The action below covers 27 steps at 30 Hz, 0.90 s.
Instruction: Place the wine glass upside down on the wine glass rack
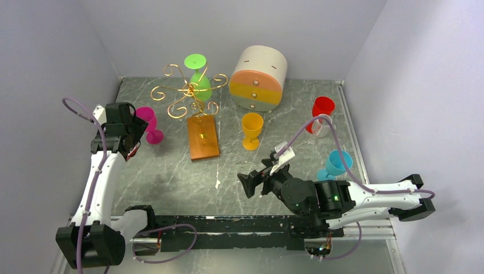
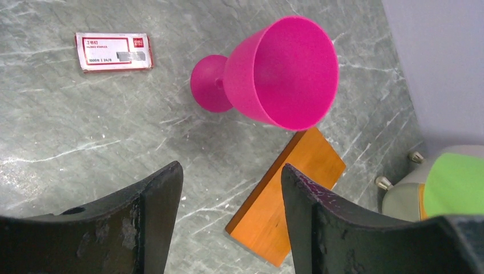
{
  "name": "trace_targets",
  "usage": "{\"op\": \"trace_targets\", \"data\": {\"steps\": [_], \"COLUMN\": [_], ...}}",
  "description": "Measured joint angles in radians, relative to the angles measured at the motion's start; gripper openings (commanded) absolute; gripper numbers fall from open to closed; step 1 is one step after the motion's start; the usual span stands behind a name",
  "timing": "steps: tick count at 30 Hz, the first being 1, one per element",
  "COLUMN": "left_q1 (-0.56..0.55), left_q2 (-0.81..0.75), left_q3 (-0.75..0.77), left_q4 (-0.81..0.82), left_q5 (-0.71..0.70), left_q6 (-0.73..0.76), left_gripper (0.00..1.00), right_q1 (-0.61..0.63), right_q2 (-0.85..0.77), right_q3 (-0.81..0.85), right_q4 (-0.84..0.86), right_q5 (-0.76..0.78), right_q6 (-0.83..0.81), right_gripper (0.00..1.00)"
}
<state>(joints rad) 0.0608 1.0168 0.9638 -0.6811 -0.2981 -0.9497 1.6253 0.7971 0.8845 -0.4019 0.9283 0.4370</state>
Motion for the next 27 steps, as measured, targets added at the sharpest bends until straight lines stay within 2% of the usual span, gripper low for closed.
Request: {"op": "trace_targets", "data": {"steps": [7,13,20,27], "left_q1": [0.062,0.141,0.151,0.153], "left_q2": [0.094,0.151,0.225,0.250], "left_q3": [0.006,0.018,0.042,0.042], "left_q4": [0.051,0.137,0.193,0.197], "left_q5": [0.004,0.078,0.149,0.167], "left_q6": [0.003,0.014,0.033,0.037], "left_gripper": [0.66,0.59,0.54,0.43], "right_q1": [0.000,0.000,0.000,0.000], "right_q2": [-0.007,-0.009,-0.049,-0.074], "right_q3": [0.000,0.000,0.000,0.000], "right_q4": [0.021,0.028,0.027,0.008], "right_q5": [-0.005,-0.012,-0.022,-0.023], "right_q6": [-0.013,-0.016,-0.014,-0.010], "right_gripper": [1.00,1.00,1.00,1.00]}}
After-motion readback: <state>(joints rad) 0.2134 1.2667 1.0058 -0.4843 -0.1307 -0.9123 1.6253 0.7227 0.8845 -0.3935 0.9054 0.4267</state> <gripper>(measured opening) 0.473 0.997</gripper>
